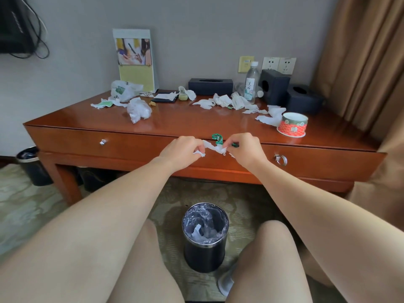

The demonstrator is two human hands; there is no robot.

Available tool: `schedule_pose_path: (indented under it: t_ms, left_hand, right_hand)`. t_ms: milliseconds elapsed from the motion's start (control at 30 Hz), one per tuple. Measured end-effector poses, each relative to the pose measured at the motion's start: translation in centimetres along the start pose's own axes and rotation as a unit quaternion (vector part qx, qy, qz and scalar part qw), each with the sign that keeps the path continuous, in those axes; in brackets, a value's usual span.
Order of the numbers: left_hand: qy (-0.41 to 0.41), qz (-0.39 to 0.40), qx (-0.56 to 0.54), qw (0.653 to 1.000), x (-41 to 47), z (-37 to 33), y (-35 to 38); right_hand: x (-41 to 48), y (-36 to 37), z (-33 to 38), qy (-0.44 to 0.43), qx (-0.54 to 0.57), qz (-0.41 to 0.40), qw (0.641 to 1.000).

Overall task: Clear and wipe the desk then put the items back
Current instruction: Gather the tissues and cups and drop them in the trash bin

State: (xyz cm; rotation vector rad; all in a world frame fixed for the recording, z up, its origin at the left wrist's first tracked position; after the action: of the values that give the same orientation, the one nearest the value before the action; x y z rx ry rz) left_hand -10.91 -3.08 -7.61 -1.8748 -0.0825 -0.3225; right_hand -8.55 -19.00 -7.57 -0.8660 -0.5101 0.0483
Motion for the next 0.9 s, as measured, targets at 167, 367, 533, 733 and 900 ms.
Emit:
schedule_pose_path:
  t_ms: [167, 367, 533, 733, 900]
  left_hand:
    - [-0.004, 0.007, 0.012, 1.0, -2.1, -0.1, 1.5]
    - [-0.018, 0.024, 0.034, 0.999, -3.3, 0.6, 3.7]
    - [-0.043, 0.047, 0.035, 0.997, -3.1, 2.5, 6.8]
    - [-0.078, 0.11, 0.021, 0.991, -2.6, 5.5, 13.1]
    - [-0.125, 0.169, 0.013, 0.978, -2.3, 8.8, 19.3]
  right_hand:
    - [-2.8, 0.7, -0.9, 0.013, 0.0, 0.007, 1.0]
    - [-4.6, 3.4, -1.8, 0.017, 0.009, 0.034, 0.999]
    - [-5.1, 6.8, -3.7, 0.032, 0.009, 0.066, 0.997]
    - [-5.8, 12.2, -7.4, 0.062, 0.004, 0.125, 0.99]
    - [-7.2, 17.7, -11.9, 0.115, 0.007, 0.179, 0.977]
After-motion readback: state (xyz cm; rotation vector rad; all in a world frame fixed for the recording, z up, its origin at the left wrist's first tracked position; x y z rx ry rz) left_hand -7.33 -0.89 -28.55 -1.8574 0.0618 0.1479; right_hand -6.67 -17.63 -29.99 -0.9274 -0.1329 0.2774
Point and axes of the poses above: each hand's wrist, its own x-axis towards the middle knuckle, its own y-axis out of the palm, z = x × y, the point moved 9 cm from there along x, towards the middle knuckle, and after that the axes turned 9 degrees about -y, right-handed, at the moved point
